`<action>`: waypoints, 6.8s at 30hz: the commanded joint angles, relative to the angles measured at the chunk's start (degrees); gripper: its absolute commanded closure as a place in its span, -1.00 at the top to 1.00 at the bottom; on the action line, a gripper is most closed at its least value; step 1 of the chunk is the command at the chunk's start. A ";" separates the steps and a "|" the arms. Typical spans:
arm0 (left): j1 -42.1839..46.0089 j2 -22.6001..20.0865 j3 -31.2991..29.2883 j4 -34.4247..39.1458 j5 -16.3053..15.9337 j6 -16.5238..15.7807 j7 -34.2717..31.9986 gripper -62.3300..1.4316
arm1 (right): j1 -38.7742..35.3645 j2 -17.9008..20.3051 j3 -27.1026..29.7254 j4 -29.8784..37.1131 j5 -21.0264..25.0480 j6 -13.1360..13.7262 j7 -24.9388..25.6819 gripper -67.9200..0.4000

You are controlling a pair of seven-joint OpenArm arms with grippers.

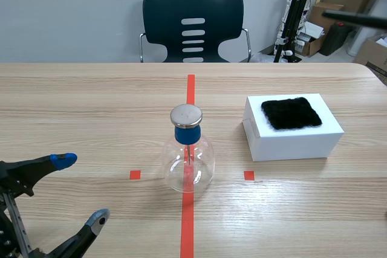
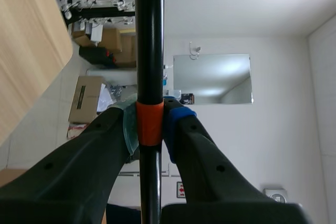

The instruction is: Do the electroscope experiment. hold the rod still at the electroscope

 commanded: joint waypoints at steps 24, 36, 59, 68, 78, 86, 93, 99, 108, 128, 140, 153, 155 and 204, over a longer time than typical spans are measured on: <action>-0.02 -0.04 0.02 0.70 -0.37 -0.04 -0.85 1.00 | 15.93 14.93 -8.68 -11.96 5.55 -0.83 -0.20 -0.98; -0.02 -0.04 0.02 0.70 -0.37 -0.04 -0.85 1.00 | 15.93 14.93 -8.68 -11.96 5.57 -0.83 -0.39 -0.98; -0.02 -0.04 0.02 0.70 -0.37 -0.04 -0.87 1.00 | 20.57 21.49 -20.35 3.45 -9.68 1.99 -9.73 -0.98; -0.02 -0.04 0.02 0.70 -0.37 -0.04 -0.85 1.00 | 28.30 21.40 -32.92 3.43 -19.34 4.42 -13.35 -0.98; -0.02 -0.04 0.02 0.70 -0.37 -0.04 -0.87 1.00 | 30.36 17.57 -39.43 3.17 -27.98 6.78 -14.62 -0.98; -0.02 -0.04 0.02 0.70 -0.37 -0.04 -0.87 1.00 | 30.36 14.53 -40.04 3.17 -30.97 9.97 -14.38 -0.98; -0.02 -0.04 0.02 0.70 -0.37 -0.04 -0.85 1.00 | 30.36 13.97 -40.19 3.15 -32.11 12.04 -13.73 -0.98; -0.02 -0.04 0.02 0.70 -0.37 -0.04 -0.85 1.00 | 30.36 13.97 -40.19 3.15 -32.98 12.46 -13.20 -0.98; -0.02 -0.04 0.02 0.70 -0.37 -0.04 -0.87 1.00 | 30.34 13.97 -40.19 3.15 -33.48 12.48 -12.39 -0.98; -0.02 -0.04 0.02 0.70 -0.37 -0.04 -0.87 1.00 | 30.34 13.97 -40.19 3.15 -33.51 12.48 -12.39 -0.98; -0.02 -0.04 0.02 0.70 -0.37 -0.04 -0.87 1.00 | 30.34 13.97 -40.19 3.15 -33.51 12.48 -12.39 -0.98; -0.02 -0.04 0.02 0.70 -0.37 -0.04 -0.87 1.00 | 30.34 13.99 -40.19 3.15 -33.51 12.46 -12.39 -0.98; -0.02 -0.04 0.02 0.70 -0.37 -0.04 -0.87 1.00 | 30.34 13.99 -40.19 3.15 -33.51 12.46 -12.39 -0.98; -0.02 -0.04 0.02 0.70 -0.37 -0.04 -0.87 1.00 | 30.34 13.99 -40.19 3.15 -33.51 12.46 -12.24 -0.98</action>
